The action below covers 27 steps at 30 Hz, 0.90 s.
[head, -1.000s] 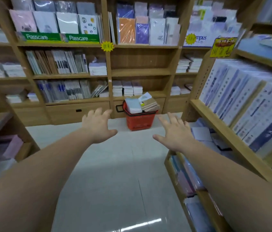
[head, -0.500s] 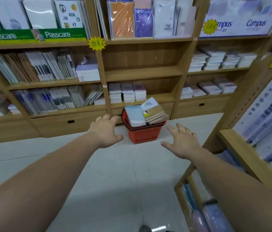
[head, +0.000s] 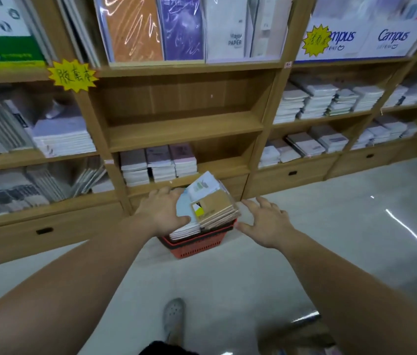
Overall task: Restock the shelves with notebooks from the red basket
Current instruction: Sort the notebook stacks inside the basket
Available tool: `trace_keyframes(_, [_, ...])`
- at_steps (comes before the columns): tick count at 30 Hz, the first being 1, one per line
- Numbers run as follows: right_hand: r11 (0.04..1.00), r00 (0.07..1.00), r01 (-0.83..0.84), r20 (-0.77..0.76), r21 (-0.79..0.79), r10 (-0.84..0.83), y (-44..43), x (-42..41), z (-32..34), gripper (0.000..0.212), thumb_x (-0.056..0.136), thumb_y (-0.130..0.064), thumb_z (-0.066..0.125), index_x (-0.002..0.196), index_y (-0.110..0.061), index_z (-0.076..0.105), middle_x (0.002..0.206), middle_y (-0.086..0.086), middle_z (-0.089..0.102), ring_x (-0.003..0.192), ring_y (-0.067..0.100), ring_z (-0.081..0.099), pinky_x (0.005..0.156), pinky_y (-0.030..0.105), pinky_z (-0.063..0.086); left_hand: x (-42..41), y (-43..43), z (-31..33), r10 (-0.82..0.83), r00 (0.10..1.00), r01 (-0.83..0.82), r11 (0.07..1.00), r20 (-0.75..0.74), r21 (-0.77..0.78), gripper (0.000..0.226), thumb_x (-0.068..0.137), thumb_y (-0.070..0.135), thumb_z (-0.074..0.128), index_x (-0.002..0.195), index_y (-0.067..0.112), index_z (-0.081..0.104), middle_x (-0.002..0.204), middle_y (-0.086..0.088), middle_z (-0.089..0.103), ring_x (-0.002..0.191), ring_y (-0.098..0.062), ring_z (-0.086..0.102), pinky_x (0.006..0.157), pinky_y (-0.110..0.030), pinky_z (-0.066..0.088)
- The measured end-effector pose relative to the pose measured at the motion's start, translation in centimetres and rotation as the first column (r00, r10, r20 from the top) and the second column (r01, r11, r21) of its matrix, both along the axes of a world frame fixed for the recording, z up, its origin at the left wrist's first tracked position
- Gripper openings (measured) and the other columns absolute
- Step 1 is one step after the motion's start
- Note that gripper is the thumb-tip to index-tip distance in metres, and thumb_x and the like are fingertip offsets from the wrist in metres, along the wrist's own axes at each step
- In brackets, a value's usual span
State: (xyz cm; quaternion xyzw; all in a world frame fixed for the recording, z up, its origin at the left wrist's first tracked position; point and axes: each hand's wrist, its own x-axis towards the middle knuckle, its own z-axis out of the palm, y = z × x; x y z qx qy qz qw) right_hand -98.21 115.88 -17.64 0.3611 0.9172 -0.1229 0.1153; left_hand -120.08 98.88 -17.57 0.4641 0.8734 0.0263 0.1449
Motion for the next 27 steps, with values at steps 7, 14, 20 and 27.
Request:
trace_keyframes(7, [0.998,0.982,-0.058,0.182,-0.005,0.058,11.0,-10.8,-2.0,0.082,0.092,-0.075,0.041,0.16,-0.04,0.011,0.169,0.007,0.015,0.151,0.035,0.024,0.118,0.054,0.026,-12.8,12.8,-3.4,-0.063,0.993,0.072,0.994,0.1,-0.08,0.093,0.084,0.072,0.056,0.158,0.028,0.021,0.16,-0.009,0.03,0.141,-0.035,0.036,0.11,-0.049,0.04])
trace_keyframes(14, [0.991,0.958,-0.114,0.255,-0.073,0.129,23.9,-17.5,-5.7,0.079,0.092,-0.074,0.042,0.159,-0.038,0.019,0.169,0.007,0.015,0.151,0.034,0.024,0.118,0.053,0.026,-19.6,24.0,-6.6,-0.016,0.991,0.032,0.992,0.129,-0.12,0.088,0.086,0.067,0.059,0.157,0.032,0.021,0.157,-0.007,0.032,0.139,-0.035,0.037,0.107,-0.048,0.042])
trace_keyframes(20, [0.965,0.943,-0.207,0.231,-0.162,0.241,40.4,-23.3,-10.6,0.081,0.092,-0.072,0.046,0.16,-0.033,0.023,0.169,0.006,0.016,0.15,0.033,0.025,0.118,0.05,0.026,-21.6,33.4,-12.1,0.233,0.963,-0.203,0.958,0.134,-0.201,0.091,0.086,0.068,0.059,0.159,0.03,0.019,0.163,-0.008,0.024,0.145,-0.038,0.03,0.112,-0.051,0.037])
trace_keyframes(27, [0.795,0.764,-0.49,0.263,-0.358,0.59,52.1,-29.2,-12.5,0.08,0.096,-0.067,0.047,0.161,-0.028,0.021,0.17,0.004,0.013,0.153,0.031,0.022,0.12,0.047,0.025,-15.1,37.8,-12.6,0.653,0.74,-0.594,0.747,0.161,-0.298,0.088,0.085,0.064,0.061,0.156,0.026,0.027,0.157,-0.008,0.035,0.138,-0.034,0.04,0.108,-0.046,0.044])
